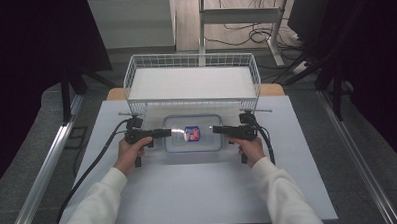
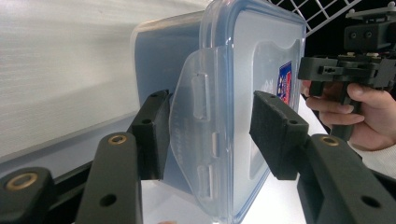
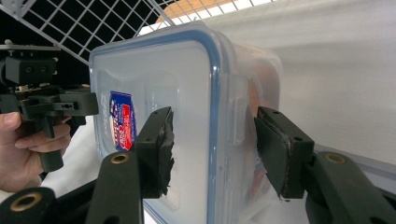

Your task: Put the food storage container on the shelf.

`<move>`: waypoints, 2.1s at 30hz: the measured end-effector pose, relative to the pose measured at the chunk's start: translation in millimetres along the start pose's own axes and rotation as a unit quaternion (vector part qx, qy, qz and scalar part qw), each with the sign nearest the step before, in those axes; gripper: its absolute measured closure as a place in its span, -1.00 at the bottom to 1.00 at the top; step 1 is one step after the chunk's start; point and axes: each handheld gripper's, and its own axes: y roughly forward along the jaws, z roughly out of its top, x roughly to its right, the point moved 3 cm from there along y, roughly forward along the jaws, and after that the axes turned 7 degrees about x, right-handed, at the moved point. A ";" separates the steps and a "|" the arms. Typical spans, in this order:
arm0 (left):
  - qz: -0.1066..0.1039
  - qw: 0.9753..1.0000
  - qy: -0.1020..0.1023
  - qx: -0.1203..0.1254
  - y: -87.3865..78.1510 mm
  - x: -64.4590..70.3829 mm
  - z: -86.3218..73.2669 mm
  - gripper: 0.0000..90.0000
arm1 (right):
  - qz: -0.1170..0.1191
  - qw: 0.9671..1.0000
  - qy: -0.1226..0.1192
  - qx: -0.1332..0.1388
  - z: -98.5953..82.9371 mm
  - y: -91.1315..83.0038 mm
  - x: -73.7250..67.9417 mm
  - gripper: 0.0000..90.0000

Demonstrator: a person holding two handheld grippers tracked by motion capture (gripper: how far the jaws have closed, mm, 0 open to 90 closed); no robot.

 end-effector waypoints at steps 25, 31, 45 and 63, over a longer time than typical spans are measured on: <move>0.018 0.999 -0.031 0.026 9.2 -11.7 2.3 -0.02 | -0.050 0.997 0.024 0.053 -5.0 13.3 5.7 -0.09; 0.038 0.999 0.004 0.034 -0.1 -1.2 2.4 -0.22 | -0.076 0.995 -0.003 0.069 -8.8 -0.3 1.9 -0.21; 0.078 0.988 0.131 0.007 -53.0 42.4 -48.8 -0.29 | -0.083 0.975 -0.207 0.025 -46.9 -63.0 -38.0 0.16; 0.087 0.977 0.183 -0.069 -70.3 82.5 -108.4 -0.30 | -0.065 0.938 -0.329 -0.084 -93.6 -11.3 -65.4 0.98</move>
